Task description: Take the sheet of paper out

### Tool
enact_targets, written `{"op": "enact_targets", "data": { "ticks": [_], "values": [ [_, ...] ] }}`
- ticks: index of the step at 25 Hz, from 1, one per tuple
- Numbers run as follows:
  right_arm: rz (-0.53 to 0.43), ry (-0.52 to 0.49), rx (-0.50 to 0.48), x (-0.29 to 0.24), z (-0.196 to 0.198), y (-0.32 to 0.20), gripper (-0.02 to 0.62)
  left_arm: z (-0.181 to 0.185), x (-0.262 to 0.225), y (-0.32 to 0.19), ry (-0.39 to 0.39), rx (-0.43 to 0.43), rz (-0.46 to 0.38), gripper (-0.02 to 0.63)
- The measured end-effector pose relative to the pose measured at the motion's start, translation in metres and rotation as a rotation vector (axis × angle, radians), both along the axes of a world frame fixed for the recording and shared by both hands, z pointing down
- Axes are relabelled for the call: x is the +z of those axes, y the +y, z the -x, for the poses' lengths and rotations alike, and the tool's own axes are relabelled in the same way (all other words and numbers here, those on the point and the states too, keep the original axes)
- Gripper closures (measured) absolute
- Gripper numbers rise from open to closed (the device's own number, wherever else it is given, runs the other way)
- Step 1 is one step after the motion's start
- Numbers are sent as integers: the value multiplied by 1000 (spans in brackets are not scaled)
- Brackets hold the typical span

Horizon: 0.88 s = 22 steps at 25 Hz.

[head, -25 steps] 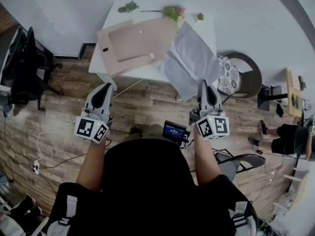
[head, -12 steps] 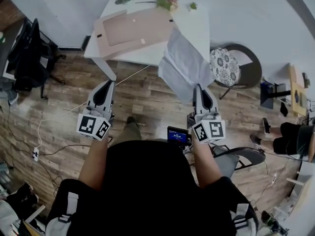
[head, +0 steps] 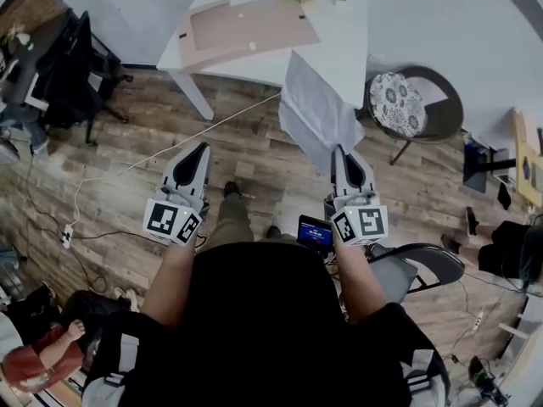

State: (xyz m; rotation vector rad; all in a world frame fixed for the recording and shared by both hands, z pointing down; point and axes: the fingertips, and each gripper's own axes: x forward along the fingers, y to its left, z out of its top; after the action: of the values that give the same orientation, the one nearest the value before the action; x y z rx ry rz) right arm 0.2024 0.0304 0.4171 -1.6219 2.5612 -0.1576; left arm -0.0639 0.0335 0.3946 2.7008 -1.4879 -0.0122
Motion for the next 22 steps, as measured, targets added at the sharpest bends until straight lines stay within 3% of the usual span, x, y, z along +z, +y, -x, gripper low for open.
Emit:
{"op": "enact_targets", "data": {
  "ticks": [9, 18, 22],
  "values": [
    [34, 9, -20, 24, -1, 58, 578, 16, 25, 68, -3, -83, 71, 594],
    [45, 25, -12, 26, 29, 80, 579, 46, 28, 72, -14, -68, 43, 601],
    [52, 37, -10, 21, 46, 78, 578, 76, 10, 66, -6, -101, 7, 601]
  ]
}}
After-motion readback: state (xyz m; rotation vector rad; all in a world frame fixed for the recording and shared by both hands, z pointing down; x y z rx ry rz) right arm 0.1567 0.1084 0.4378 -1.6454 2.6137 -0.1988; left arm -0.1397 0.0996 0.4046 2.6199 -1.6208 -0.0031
